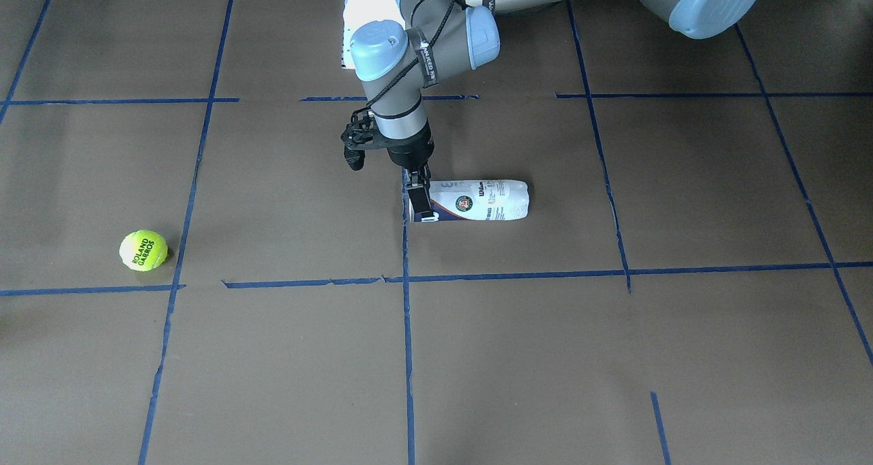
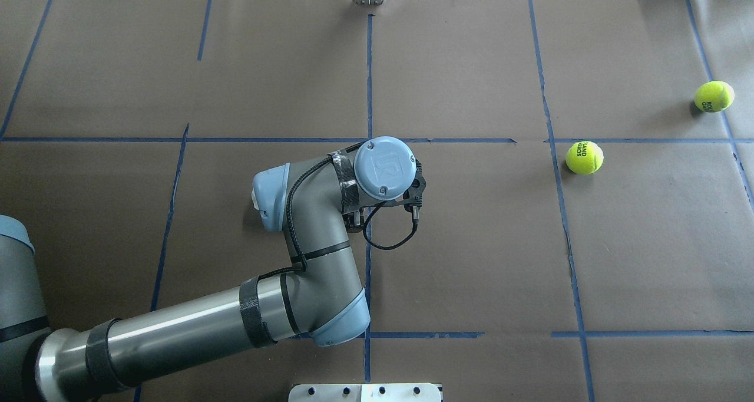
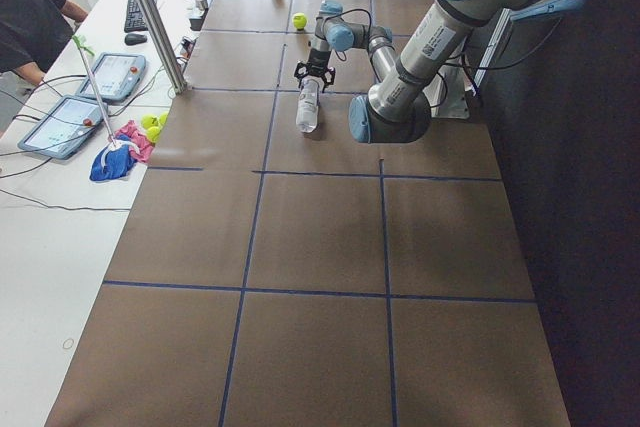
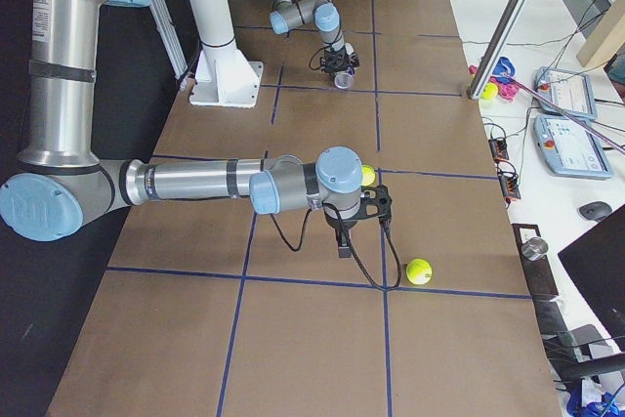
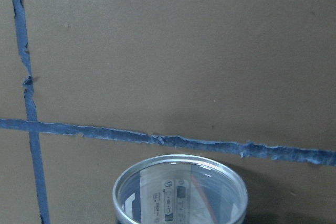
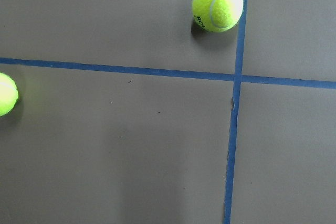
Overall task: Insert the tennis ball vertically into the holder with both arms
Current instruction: 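Rotate the held holder upright with the left gripper, opening facing up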
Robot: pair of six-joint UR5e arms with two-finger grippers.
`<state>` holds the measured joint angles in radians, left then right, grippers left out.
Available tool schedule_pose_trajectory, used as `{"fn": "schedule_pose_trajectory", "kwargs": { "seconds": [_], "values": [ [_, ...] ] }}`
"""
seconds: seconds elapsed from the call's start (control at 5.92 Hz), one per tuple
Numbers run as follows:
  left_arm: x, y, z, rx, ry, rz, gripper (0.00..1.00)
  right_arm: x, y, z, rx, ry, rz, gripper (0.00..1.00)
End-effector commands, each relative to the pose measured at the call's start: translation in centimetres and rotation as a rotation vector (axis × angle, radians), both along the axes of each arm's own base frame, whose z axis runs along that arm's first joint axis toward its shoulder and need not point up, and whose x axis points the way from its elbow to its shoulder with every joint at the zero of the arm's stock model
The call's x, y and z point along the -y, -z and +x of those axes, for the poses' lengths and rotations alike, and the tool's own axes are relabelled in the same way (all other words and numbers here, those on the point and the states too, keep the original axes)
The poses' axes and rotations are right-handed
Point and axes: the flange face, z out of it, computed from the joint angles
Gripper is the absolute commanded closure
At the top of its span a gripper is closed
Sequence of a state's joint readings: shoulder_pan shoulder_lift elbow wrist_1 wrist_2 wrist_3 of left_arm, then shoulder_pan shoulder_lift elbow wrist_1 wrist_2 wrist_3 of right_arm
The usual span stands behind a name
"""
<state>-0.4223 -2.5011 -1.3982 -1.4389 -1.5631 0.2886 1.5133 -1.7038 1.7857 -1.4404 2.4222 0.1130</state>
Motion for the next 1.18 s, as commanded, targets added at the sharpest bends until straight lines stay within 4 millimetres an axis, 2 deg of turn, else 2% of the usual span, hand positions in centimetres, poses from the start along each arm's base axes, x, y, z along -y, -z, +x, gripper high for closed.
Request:
{"fn": "schedule_pose_trajectory", "kwargs": {
  "seconds": [0.0,0.34,0.51,0.68,0.84,1.01],
  "values": [
    [0.5,-1.6,0.9,-0.019,0.0,0.009,0.0,0.0,-0.1,-0.2,-0.002,0.004,-0.001,0.0],
    [0.7,-2.0,1.3,-0.038,0.0,0.02,0.02,0.0,-0.1,-0.2,-0.002,0.004,-0.001,0.0],
    [0.7,-3.1,1.2,-0.024,-0.005,0.018,0.11,0.0,-0.1,-0.2,-0.002,0.004,-0.001,0.0],
    [0.8,-3.3,1.1,-0.008,-0.016,0.048,0.15,0.0,-0.1,-0.2,-0.002,0.004,-0.001,0.0],
    [1.0,-3.2,0.9,-0.007,-0.012,0.057,0.22,0.0,-0.1,-0.2,-0.002,0.004,-0.001,0.0],
    [0.8,-1.8,0.3,-0.037,-0.007,0.069,0.24,0.0,-0.1,-0.2,-0.002,0.006,-0.001,0.0]
  ]
}}
